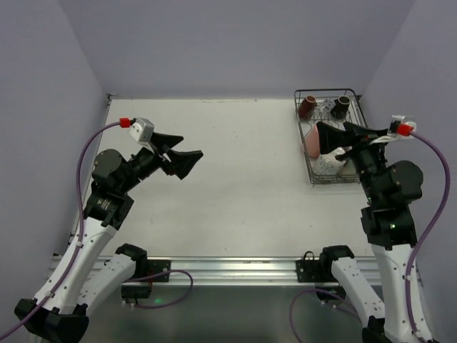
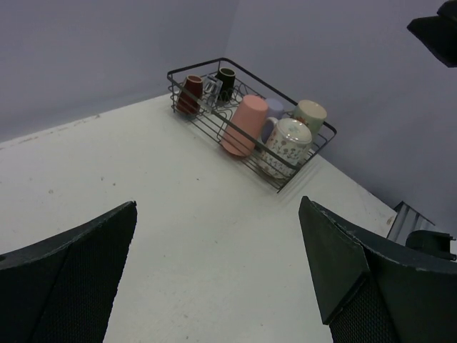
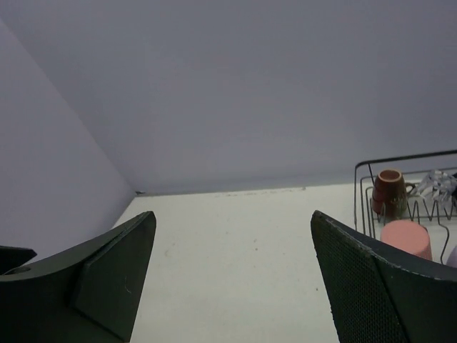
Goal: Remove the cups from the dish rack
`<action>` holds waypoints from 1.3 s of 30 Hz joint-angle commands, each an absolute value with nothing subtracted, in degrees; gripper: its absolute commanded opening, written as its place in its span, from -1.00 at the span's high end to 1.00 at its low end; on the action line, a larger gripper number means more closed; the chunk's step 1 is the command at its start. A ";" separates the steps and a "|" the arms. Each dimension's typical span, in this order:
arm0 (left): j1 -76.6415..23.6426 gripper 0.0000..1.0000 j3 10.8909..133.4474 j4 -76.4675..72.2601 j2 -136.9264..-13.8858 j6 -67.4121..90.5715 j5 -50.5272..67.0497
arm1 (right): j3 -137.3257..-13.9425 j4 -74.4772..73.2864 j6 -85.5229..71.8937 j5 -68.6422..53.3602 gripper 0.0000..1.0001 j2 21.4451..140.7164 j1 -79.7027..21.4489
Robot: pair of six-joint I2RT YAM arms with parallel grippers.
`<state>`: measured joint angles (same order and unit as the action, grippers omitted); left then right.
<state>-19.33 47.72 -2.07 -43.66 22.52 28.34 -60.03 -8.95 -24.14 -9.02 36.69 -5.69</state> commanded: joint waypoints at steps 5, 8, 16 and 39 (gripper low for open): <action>-19.69 -1.00 47.90 -1.32 -43.77 20.83 27.33 | -63.54 -16.43 -22.50 -0.98 -0.84 45.96 -5.63; -19.69 -1.00 46.67 -0.62 -43.59 19.95 27.25 | -63.98 -16.35 -21.89 1.31 -0.85 51.05 -5.63; -19.69 -1.00 45.35 -0.09 -44.82 18.63 28.47 | -72.50 -19.60 -17.85 12.64 -0.70 71.08 -5.45; -19.86 -1.00 45.35 -0.09 -48.07 18.19 27.86 | -82.88 -21.27 -18.81 11.26 -0.67 99.13 -0.88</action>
